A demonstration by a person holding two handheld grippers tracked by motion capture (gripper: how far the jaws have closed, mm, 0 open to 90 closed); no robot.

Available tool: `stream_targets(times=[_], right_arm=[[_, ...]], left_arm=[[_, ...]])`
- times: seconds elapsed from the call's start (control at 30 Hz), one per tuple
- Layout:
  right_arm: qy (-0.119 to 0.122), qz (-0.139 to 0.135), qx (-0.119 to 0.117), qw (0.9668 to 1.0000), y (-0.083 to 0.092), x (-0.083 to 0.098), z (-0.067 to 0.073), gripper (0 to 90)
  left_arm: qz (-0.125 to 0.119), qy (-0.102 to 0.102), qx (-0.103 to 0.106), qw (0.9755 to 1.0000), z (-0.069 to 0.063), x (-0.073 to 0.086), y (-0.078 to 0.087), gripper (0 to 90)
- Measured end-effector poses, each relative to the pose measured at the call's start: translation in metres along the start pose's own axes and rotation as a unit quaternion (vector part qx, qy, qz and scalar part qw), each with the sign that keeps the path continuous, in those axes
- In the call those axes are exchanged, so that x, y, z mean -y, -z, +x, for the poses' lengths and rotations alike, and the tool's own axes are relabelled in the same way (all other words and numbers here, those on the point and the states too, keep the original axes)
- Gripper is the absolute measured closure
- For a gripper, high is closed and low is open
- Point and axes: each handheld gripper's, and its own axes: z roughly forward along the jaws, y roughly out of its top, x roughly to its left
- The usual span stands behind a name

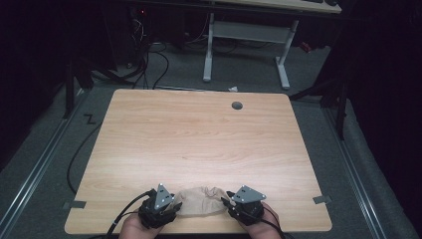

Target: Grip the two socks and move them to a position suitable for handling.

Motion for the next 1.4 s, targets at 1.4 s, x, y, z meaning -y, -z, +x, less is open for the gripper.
stream_targets(times=[1.4], right_arm=[[-0.134,-0.073,0.126,0.9803,0.013,0.029,-0.102,54.8]], left_arm=[[-0.035,0.115,-0.099,0.9878,0.133,0.014,0.005,45.3]])
